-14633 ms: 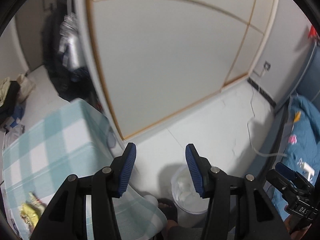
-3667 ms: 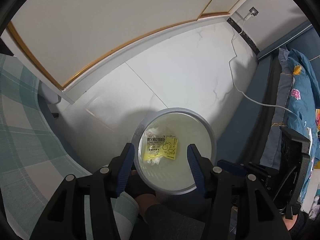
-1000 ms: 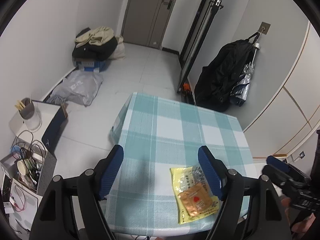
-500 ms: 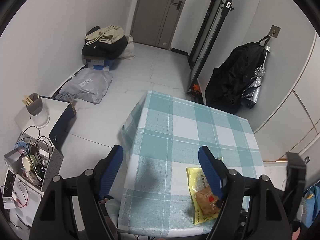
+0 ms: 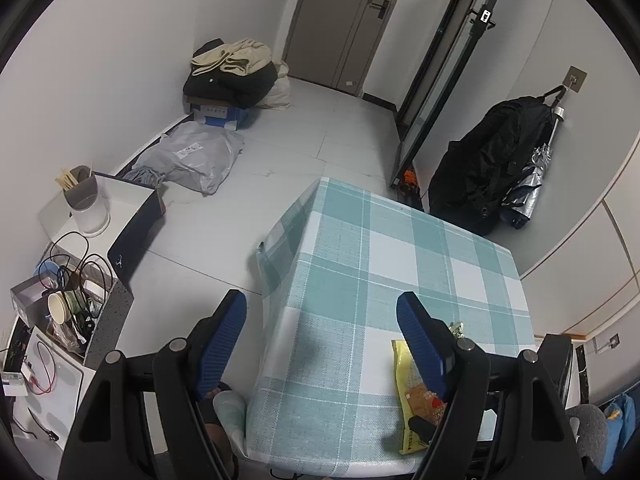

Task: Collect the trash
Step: 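Move both open grippers back from the bin to the remaining wrappers, then grasp the brown LOVE packet with the right gripper while the left gripper grasps the yellow wrapper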

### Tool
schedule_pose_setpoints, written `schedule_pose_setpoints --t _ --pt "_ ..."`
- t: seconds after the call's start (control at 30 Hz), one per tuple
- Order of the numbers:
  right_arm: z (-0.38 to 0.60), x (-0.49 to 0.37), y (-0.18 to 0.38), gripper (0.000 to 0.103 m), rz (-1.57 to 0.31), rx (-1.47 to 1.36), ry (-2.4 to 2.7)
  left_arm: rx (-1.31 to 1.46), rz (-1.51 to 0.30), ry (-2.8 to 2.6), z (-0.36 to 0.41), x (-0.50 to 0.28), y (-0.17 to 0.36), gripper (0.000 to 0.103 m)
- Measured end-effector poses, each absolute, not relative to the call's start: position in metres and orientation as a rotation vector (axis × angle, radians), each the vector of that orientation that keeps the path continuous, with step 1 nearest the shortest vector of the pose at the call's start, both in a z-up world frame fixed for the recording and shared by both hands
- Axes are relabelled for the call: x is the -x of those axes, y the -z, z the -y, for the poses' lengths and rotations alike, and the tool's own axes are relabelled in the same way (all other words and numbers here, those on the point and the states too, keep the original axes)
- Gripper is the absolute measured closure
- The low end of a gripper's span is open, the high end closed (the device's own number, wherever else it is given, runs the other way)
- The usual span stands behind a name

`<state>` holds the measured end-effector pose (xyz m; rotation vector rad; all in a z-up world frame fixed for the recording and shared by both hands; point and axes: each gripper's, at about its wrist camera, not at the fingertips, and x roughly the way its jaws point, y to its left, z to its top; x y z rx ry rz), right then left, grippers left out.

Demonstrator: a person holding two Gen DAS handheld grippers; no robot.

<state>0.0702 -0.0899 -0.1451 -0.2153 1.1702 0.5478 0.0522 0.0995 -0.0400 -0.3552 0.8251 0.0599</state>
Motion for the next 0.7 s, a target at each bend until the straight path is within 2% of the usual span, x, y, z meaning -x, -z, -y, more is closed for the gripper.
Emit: schedule_pose_setpoints --t 0.13,0.27,0.3,0.43,0.7 --pt "0.088 -0.068 0.144 0.042 -1.147 0.258 -0.524 0.366 -0.843 -0.070 -0.101 -0.054 0.044 0.028" --pt "0.085 -0.065 0.144 0.045 -1.126 0.311 -0.518 0.353 -0.850 -0.079 -0.101 -0.055 0.045 0.028" --pt "0.083 -0.063 0.144 0.051 -1.115 0.334 -0.515 0.351 -0.848 -0.082 -0.101 -0.054 0.045 0.028" --pt "0.077 -0.057 0.143 0.059 -1.084 0.379 -0.525 0.342 -0.849 -0.095 -0.103 -0.054 0.047 0.028" --pt "0.087 -0.061 0.140 0.067 -1.108 0.287 -0.542 0.333 -0.863 -0.123 -0.106 -0.053 0.052 0.028"
